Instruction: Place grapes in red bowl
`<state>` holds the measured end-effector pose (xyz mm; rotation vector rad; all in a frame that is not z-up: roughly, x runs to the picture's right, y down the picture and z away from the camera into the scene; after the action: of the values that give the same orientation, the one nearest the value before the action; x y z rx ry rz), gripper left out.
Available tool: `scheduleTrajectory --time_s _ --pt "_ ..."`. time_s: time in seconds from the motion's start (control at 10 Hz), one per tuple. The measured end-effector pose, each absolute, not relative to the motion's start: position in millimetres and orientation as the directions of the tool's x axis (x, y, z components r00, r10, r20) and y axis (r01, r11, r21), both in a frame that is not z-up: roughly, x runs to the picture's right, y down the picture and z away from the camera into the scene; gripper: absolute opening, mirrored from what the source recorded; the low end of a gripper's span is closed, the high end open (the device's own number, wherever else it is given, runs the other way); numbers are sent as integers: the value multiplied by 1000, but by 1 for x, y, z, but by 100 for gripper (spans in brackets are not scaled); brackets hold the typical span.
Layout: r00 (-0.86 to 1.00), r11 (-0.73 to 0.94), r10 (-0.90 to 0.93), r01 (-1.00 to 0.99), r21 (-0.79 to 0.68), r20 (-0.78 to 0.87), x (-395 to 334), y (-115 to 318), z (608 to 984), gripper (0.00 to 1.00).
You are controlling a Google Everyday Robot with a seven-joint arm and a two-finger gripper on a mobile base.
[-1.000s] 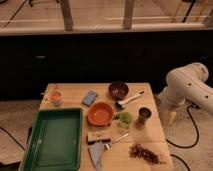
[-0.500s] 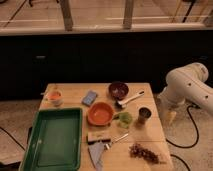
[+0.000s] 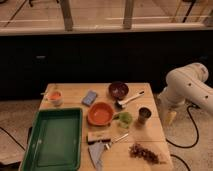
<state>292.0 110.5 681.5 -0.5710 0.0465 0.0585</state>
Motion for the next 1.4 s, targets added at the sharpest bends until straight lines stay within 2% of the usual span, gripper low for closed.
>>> scheduleTrajectory --time_s 0.5,1.4 --pt "998 839 -23 -15 -544 -63 297 141 665 80" --pt "987 831 -152 100 -547 -52 290 171 652 80"
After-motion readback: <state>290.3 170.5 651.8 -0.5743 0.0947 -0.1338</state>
